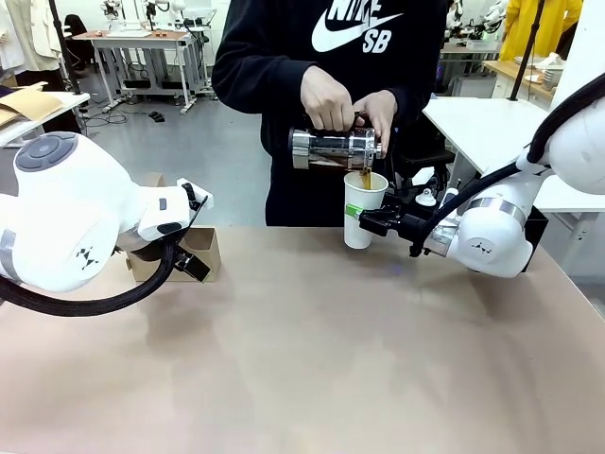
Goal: Pour a drink into a cup and package it in a carrier.
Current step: When a person places the Paper Cup Lid on the 600 ml Paper Cup , lift the 600 ml Paper Cup.
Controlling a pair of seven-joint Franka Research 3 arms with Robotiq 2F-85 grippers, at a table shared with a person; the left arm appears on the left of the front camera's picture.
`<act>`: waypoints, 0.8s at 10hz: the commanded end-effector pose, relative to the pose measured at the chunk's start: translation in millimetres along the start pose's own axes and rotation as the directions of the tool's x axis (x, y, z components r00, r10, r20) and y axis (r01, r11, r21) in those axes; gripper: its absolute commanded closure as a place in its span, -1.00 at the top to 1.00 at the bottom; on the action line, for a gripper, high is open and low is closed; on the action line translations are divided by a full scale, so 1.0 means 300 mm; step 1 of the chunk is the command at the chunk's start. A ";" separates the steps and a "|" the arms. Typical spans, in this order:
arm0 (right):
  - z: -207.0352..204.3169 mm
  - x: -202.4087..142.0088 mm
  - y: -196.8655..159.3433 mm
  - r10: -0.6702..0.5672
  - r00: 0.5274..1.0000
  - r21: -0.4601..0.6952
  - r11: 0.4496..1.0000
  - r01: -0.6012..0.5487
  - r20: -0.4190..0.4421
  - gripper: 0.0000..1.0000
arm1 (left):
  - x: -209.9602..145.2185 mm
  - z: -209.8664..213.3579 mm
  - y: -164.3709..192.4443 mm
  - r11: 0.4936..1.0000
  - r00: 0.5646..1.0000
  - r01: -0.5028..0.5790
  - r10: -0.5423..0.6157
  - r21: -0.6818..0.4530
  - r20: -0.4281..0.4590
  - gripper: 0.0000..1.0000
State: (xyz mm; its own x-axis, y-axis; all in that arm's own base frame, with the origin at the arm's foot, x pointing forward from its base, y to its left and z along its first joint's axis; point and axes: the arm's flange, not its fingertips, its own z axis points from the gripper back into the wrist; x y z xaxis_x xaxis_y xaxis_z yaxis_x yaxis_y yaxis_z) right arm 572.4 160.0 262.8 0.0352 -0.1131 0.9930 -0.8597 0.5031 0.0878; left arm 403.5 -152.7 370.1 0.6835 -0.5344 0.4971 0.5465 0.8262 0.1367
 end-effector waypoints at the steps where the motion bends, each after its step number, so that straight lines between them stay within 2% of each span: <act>1: -0.005 0.006 0.004 -0.003 1.000 -0.007 1.000 0.003 0.006 0.61 | -0.001 0.001 0.001 1.000 1.000 -0.002 0.002 -0.002 0.001 1.00; 8: -0.005 0.006 0.004 -0.003 1.000 -0.007 1.000 0.003 0.006 0.61 | -0.001 0.001 0.001 1.000 1.000 -0.002 0.002 -0.002 0.001 1.00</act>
State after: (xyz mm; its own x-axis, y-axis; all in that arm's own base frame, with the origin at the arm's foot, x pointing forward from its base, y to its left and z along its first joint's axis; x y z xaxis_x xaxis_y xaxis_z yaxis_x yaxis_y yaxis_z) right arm 572.2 159.2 261.8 0.0372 -0.1120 0.9930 -0.8589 0.5044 0.0890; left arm 403.5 -152.7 370.1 0.6835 -0.5344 0.4971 0.5465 0.8262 0.1367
